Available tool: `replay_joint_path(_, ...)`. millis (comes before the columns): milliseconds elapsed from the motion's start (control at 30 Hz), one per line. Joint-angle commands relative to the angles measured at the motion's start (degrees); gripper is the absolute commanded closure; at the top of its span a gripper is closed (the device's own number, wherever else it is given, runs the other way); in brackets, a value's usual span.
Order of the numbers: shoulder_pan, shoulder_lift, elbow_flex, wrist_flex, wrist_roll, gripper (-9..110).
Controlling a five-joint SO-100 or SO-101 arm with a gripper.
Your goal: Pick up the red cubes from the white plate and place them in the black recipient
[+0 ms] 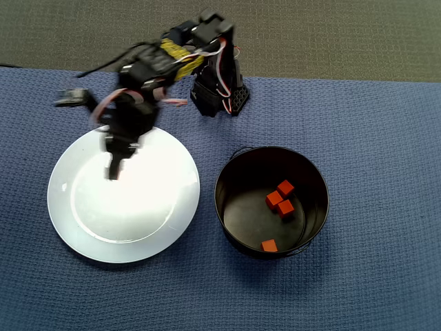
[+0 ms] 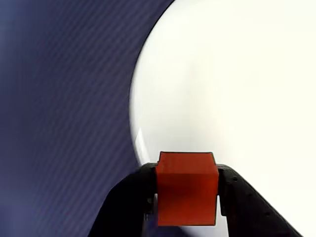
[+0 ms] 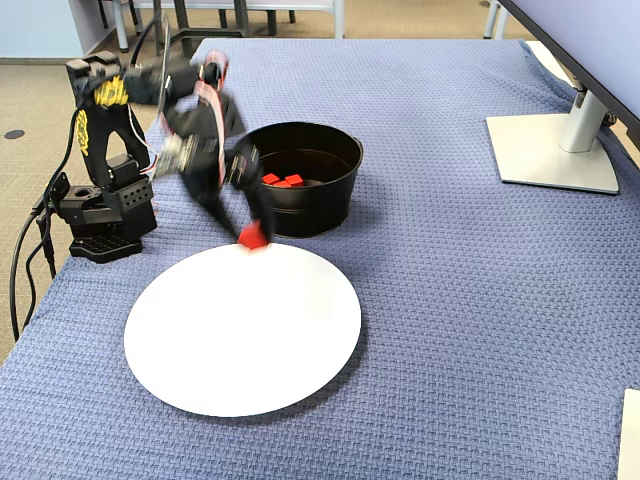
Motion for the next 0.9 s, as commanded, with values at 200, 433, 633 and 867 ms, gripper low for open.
replay_joint_path(200,-36.0,23.7,21.9,-7.3,25.1,102)
replay_joint_path(433,-51.2,28.8,33.1,-13.0,26.8,72)
replay_joint_path(633,-39.3,29.0,29.6,-9.3,19.2,68)
replay_joint_path(867,-23.1,37.9,39.8,-8.3,9.4,81)
